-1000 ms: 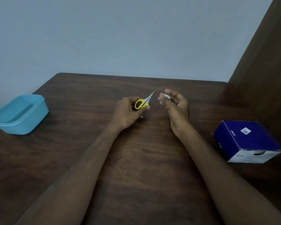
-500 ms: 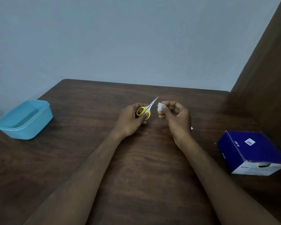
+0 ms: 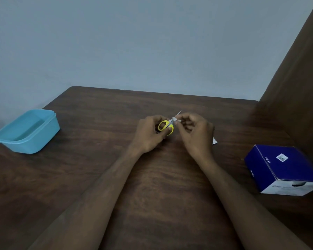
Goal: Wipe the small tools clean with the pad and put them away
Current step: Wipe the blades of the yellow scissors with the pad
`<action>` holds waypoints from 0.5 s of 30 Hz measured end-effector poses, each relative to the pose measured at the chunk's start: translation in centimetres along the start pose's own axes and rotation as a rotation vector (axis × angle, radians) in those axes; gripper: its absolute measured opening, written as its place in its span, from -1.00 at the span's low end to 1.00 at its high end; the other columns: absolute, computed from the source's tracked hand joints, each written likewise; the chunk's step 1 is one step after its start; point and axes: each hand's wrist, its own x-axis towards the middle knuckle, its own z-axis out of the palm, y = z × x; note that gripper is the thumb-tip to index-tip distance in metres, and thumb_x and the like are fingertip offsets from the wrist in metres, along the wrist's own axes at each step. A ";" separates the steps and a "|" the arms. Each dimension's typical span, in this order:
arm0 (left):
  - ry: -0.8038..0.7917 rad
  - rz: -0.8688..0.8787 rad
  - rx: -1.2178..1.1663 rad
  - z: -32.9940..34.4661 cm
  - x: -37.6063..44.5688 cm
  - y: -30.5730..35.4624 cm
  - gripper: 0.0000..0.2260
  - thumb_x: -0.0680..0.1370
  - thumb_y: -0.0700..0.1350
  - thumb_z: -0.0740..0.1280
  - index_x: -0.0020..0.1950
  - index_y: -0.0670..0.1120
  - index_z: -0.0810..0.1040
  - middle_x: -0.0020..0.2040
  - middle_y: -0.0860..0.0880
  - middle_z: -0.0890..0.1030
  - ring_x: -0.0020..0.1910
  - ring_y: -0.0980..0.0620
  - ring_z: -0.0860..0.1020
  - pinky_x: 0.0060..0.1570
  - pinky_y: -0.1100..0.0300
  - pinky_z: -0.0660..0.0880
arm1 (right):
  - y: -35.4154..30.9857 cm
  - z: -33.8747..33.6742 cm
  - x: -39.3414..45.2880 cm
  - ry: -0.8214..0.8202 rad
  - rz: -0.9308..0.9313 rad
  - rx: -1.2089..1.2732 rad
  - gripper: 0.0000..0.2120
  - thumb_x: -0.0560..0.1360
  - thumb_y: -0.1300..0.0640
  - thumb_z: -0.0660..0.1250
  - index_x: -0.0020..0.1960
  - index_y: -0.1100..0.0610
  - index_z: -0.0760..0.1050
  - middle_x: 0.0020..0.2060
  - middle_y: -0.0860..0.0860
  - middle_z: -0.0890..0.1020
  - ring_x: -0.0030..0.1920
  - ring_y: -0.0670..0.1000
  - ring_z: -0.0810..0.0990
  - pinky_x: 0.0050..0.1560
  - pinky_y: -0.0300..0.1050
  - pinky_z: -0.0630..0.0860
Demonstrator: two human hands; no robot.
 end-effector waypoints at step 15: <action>-0.064 0.011 -0.044 0.1 -0.4 0.3 -0.92 0.56 -0.15 0.56 -0.01 -0.03 0.70 -0.18 0.03 0.76 -0.34 0.10 0.74 -0.23 0.12 0.68 | 0.3 -0.4 0.6 0.099 -0.180 -0.263 -0.95 0.55 0.23 0.52 -0.02 0.12 0.76 -0.21 0.00 0.68 -0.25 -0.08 0.64 -0.15 -0.04 0.60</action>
